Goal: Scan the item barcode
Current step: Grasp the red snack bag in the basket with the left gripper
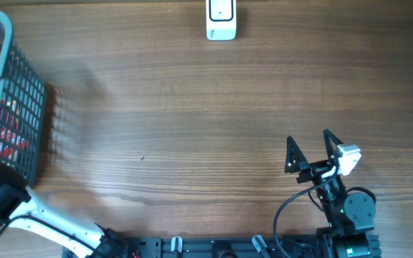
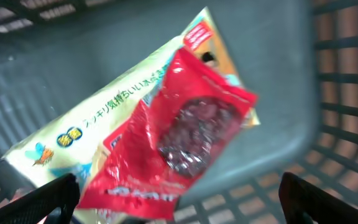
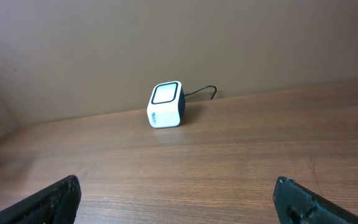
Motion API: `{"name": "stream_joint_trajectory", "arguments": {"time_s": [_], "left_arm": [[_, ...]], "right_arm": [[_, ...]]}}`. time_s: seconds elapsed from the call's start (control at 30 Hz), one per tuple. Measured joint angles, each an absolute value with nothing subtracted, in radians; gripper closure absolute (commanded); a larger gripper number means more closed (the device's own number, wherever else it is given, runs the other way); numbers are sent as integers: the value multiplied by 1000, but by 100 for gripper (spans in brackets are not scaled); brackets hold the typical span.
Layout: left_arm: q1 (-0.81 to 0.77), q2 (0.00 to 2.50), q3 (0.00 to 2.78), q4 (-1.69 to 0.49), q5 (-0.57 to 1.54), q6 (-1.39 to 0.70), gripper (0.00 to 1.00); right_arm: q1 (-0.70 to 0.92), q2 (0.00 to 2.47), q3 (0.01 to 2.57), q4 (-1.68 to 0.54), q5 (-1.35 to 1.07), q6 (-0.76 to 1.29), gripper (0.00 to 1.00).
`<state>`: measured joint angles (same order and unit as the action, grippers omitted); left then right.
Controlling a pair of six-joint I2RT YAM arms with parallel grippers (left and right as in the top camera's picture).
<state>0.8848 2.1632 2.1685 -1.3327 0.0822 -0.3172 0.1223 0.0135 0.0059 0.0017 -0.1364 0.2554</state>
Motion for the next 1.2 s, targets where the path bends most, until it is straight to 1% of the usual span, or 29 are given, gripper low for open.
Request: {"name": "stream_joint_trajectory", "arguments": {"time_s": [0.23,0.5,0.53,0.57,0.6,0.67,0.7,0.73,0.8,1.0,1.2], "left_arm": [[884,2209,2153,-1334,72,-290,0],[883,2210,1980,-1277,73,-275,0],[883,2210,1956,-1267,75,-274,2],[883,2210,1942,-1261,76,-274,6],[882,2210,1929,-1252,79,-274,33],[879,2210,1918,-1245,80,-272,59],[879,2210,1917,-1238,80,-268,68],[879,2210,1917,-1229,89,-268,84],[877,2209,1917,-1226,100,-267,96],[873,2194,1920,-1231,133,-258,96],[873,2193,1994,-1317,151,-262,96]], "right_arm": [[122,14,6,2,-136,255,0],[122,14,6,2,-136,255,0],[122,14,6,2,-136,255,0],[122,14,6,2,-136,255,0],[122,14,6,2,-136,255,0],[122,14,6,2,-136,255,0],[122,14,6,2,-136,255,0],[122,14,6,2,-136,255,0],[122,14,6,2,-136,255,0],[122,14,6,2,-136,255,0],[122,14,6,2,-136,255,0]]}}
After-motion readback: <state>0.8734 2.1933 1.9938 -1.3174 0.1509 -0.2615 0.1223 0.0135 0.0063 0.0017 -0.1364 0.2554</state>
